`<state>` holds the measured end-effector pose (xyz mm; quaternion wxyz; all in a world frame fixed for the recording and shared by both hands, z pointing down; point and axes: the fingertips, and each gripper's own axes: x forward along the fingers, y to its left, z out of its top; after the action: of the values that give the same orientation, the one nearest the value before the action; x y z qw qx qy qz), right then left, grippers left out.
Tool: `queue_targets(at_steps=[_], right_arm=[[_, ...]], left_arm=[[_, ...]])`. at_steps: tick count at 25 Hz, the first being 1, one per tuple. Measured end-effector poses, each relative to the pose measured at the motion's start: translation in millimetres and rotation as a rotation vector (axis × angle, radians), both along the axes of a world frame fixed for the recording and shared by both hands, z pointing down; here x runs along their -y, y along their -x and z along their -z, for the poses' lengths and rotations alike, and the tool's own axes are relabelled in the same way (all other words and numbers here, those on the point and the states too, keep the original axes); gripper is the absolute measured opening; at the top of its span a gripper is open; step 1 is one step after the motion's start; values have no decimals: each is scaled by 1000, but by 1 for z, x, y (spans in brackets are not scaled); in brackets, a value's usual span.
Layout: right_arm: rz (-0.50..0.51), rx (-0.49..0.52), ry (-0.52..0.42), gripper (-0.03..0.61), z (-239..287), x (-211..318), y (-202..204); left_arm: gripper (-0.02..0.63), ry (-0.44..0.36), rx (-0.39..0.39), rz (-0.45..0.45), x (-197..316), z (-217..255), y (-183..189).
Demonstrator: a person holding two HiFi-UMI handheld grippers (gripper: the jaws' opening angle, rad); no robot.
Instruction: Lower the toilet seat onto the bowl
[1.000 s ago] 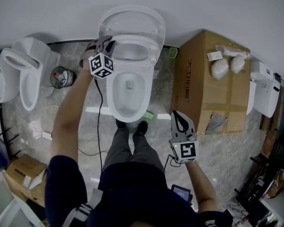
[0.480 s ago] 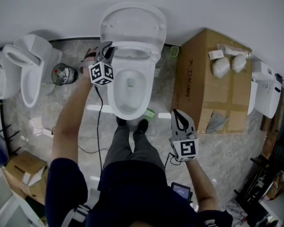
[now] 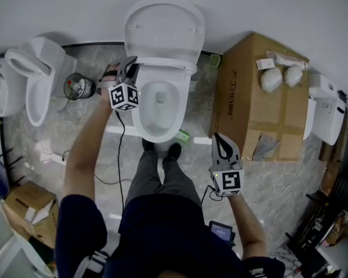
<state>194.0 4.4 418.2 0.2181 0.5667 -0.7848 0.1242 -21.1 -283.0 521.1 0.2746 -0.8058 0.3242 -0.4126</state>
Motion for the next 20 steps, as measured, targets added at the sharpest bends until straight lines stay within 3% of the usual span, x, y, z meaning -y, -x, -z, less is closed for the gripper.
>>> queue_targets(at_steps=[20], right_arm=[[-7,-12,4,20,1,-31,0]], left_arm=[[77,-31,27,-5,-59,-13,11]])
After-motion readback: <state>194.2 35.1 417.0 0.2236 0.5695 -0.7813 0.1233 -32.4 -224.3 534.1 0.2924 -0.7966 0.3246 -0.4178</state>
